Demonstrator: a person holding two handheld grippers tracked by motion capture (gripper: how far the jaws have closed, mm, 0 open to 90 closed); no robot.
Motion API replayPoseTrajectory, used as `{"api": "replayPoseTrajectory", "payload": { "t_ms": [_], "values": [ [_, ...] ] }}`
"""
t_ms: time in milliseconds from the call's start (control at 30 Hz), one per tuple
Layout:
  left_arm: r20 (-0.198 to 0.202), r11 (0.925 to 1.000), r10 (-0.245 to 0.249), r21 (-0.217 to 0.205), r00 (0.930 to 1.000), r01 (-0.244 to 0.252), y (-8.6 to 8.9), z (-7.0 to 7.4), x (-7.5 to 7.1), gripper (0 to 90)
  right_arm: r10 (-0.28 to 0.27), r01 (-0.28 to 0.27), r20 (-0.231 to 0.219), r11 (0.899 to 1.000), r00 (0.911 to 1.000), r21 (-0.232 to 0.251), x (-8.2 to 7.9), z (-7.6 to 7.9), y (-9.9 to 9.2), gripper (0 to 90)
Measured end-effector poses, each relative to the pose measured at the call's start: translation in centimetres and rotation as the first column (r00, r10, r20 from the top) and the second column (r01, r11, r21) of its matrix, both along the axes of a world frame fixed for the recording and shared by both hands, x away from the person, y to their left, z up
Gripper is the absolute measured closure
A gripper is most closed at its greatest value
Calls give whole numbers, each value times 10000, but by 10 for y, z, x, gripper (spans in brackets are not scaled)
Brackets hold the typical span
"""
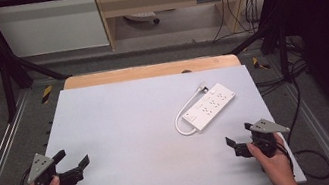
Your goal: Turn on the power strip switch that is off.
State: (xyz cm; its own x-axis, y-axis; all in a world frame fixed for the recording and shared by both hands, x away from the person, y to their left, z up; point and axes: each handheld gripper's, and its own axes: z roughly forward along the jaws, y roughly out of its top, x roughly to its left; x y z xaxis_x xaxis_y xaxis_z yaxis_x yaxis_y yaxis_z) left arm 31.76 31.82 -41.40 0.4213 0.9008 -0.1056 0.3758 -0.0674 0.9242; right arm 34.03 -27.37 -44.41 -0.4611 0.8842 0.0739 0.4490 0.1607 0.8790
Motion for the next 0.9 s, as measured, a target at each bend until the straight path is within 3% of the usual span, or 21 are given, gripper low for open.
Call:
{"api": "replayPoseTrajectory", "payload": {
  "t_ms": [133, 567, 900],
  "values": [
    [43, 10000, -74, -55, 10000, 74, 0, 0, 0, 78, -66, 65, 329, 10000, 9994, 22, 0, 3, -1, 69],
    [-24, 9992, -374, 170, 9993, 374, -6, -1, 2, 63, -1, 3, 436, 10000, 9991, -50, -2, 8, 0, 49],
    [37, 9996, -242, 121, 9997, 241, -4, -1, 2, 63, 165, -170, 601, 9998, 9981, 76, -6, 17, 6, 36]
  ]
}}
